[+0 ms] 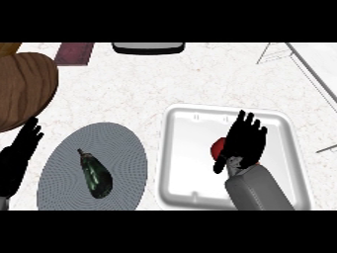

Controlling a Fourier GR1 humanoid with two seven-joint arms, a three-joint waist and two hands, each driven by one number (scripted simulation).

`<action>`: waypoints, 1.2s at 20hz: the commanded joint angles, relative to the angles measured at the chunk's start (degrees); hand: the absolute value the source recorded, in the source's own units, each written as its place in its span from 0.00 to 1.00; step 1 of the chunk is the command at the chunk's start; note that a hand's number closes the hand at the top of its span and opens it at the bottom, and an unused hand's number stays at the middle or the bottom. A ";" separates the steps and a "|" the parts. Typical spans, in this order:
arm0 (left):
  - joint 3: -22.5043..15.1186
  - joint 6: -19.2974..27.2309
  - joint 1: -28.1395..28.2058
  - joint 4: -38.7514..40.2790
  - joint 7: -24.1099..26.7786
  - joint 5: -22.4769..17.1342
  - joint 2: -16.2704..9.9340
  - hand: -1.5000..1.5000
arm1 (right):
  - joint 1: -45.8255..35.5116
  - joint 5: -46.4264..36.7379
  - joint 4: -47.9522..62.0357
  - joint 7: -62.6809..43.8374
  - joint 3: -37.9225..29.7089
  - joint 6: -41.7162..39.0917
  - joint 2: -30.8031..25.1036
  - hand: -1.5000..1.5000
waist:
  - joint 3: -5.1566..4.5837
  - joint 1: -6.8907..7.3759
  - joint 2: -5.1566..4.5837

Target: Pick the tomato from the tray and place it in the tiered shelf

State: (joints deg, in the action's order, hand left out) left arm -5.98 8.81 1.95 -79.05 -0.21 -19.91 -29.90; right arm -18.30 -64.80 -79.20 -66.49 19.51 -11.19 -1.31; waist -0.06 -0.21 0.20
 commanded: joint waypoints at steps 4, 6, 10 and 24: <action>1.15 -0.67 1.01 -4.03 -2.93 0.31 0.47 0.50 | 1.47 -2.86 2.10 -6.06 -1.81 -1.26 1.26 0.00 | 0.07 0.52 -0.13; 1.25 -0.15 -4.24 -1.32 -6.06 1.25 0.55 0.50 | -1.05 -1.18 1.82 -6.17 -3.10 -3.99 1.28 0.00 | 0.06 0.15 -0.21; 3.04 -3.86 -0.30 1.20 0.94 1.24 0.59 0.50 | 1.96 -2.53 2.32 -3.24 -6.42 -4.11 1.29 0.00 | 0.03 0.26 -0.22; 2.75 -2.63 1.33 -2.44 -1.34 5.69 4.54 0.50 | -2.20 -7.56 3.48 -1.38 -4.40 -4.46 1.31 1.00 | 0.03 0.52 -0.17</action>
State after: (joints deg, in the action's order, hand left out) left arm -2.57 6.02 2.42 -81.59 -2.60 -15.84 -26.79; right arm -16.46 -69.44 -76.89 -60.90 15.25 -11.58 -0.02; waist -0.34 0.33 0.68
